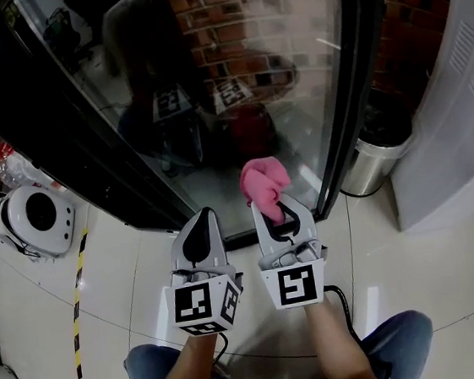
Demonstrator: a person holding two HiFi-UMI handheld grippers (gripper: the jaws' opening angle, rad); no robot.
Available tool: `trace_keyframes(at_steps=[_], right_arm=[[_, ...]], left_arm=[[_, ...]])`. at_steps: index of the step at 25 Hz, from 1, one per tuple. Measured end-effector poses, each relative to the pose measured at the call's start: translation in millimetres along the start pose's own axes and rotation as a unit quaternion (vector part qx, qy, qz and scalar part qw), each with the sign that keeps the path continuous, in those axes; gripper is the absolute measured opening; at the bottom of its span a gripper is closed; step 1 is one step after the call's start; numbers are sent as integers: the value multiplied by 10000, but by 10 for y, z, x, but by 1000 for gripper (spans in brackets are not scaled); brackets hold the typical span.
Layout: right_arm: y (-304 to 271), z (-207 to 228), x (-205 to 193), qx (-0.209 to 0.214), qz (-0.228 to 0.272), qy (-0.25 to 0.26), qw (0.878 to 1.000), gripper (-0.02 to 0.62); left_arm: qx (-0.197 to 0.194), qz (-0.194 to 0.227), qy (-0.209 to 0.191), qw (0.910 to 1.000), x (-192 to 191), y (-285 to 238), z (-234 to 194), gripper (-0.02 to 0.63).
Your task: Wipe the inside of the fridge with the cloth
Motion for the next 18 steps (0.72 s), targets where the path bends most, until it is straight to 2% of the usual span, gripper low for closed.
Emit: trace_keyframes(at_steps=[4,7,13,18], right_arm=[[-182,-681,-5,590,210,-389,9973,61],[-277,-982,-88,774,256,-613,9948,61],[-372,-1199,-269,836,87,-702,9940,61],[-346,-1072,-514,662,-144,-676,9954,61]], left_arm=[[417,9,-11,9991,43,115,-347,12],[528,-11,12,9986,80,190,-530,9],[391,-32,-124,9992,77,176,-621,9],[140,-61,-152,9998,17,66,-477,9]])
Point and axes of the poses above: the fingertips, and each gripper's own axes: y backward along the fingers, z to its right, x out of its top, the point moved 7 cm from there along y, backward along the fingers, and after that the axes turned 2 degrees about x, right-handed, at the moved point
